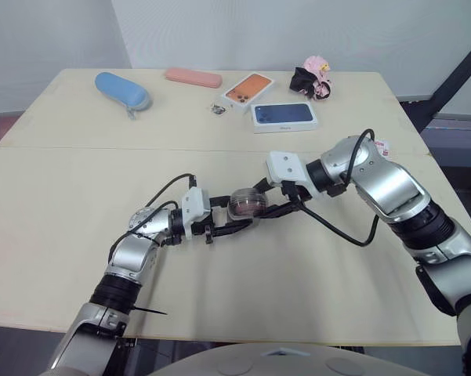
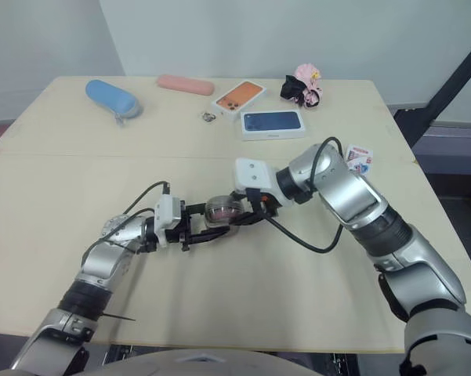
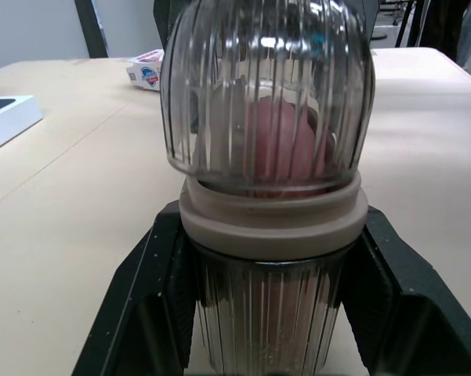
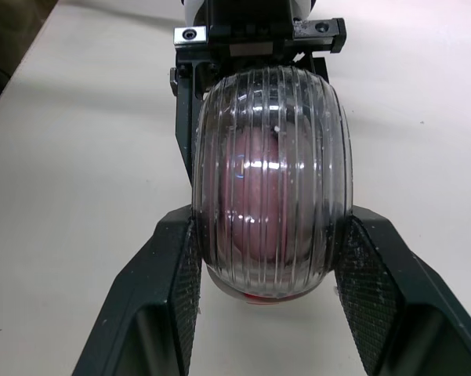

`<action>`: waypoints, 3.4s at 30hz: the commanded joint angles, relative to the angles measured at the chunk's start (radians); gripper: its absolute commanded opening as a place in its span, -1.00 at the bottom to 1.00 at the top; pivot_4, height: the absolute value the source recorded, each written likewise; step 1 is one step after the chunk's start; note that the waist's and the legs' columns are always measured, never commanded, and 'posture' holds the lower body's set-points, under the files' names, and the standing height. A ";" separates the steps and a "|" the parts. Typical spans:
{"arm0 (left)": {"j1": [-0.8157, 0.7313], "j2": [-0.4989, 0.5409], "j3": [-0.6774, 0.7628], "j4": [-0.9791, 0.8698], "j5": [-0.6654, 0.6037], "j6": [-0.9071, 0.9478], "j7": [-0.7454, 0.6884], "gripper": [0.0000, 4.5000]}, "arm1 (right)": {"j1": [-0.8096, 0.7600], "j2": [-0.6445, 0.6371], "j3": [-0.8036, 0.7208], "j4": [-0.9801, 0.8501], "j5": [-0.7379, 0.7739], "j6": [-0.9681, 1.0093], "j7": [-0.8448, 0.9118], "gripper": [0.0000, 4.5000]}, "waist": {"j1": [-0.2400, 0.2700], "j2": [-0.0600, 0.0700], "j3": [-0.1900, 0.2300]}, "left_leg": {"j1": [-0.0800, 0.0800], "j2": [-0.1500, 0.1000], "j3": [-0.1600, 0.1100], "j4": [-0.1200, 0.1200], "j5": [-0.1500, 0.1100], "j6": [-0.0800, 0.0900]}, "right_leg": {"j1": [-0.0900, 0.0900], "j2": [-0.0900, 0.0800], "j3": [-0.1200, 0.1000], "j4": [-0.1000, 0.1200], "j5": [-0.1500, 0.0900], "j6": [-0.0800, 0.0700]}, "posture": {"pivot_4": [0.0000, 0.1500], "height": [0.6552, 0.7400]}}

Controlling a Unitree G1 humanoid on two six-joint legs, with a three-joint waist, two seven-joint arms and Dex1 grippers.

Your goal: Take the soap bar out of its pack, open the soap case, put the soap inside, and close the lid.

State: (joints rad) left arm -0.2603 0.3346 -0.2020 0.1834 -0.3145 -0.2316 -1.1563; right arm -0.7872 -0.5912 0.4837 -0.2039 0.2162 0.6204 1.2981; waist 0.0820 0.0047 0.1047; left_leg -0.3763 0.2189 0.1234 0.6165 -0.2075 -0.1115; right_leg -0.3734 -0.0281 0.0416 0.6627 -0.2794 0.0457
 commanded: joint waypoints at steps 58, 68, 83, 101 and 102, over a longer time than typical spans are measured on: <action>-0.007 -0.008 0.020 0.051 0.013 -0.040 0.053 -0.14 | 0.019 -0.077 -0.162 0.037 -0.013 -0.106 -0.032 0.76 | -0.001 0.000 0.000 | 0.001 0.000 0.000 0.000 0.000 0.000 | 0.000 -0.001 0.000 -0.001 0.000 0.000 | 1.00 1.00; -0.010 -0.008 0.021 0.053 0.007 -0.029 0.054 -0.14 | 0.161 -0.143 -0.266 0.049 0.073 -0.154 0.018 -0.17 | -0.001 0.000 0.000 | 0.001 0.000 0.000 0.000 0.000 0.000 | 0.001 -0.001 0.000 -0.003 0.000 0.000 | 1.00 1.00; 0.002 -0.009 0.025 0.022 -0.005 0.024 0.065 -0.14 | 0.111 -0.096 -0.324 -0.115 0.285 0.037 -0.028 -0.98 | -0.002 0.000 0.000 | 0.001 0.000 0.000 0.000 0.000 0.001 | 0.001 -0.001 0.000 -0.003 0.000 0.000 | 1.00 1.00; 0.002 -0.013 0.021 0.021 0.007 0.015 0.074 -0.14 | -0.093 0.039 -0.021 -0.200 0.126 0.138 -0.221 -0.98 | -0.001 0.000 0.000 | 0.002 0.000 0.000 -0.004 0.000 0.000 | 0.002 -0.001 -0.001 -0.006 0.000 0.000 | 1.00 1.00; 0.004 -0.013 0.021 0.019 0.007 0.014 0.074 -0.14 | -0.098 0.043 -0.012 -0.192 0.116 0.134 -0.221 -0.98 | -0.001 0.000 0.000 | 0.002 -0.001 0.000 -0.004 0.000 0.000 | 0.002 -0.001 -0.001 -0.006 0.000 0.000 | 1.00 1.00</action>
State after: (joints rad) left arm -0.2620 0.3138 -0.1940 0.2080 -0.3218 -0.2178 -1.0968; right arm -0.8518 -0.5520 0.4701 -0.3950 0.3580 0.7691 1.0866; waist 0.0812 0.0047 0.1049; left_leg -0.3743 0.2184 0.1231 0.6123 -0.2070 -0.1119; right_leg -0.3714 -0.0289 0.0406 0.6564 -0.2792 0.0459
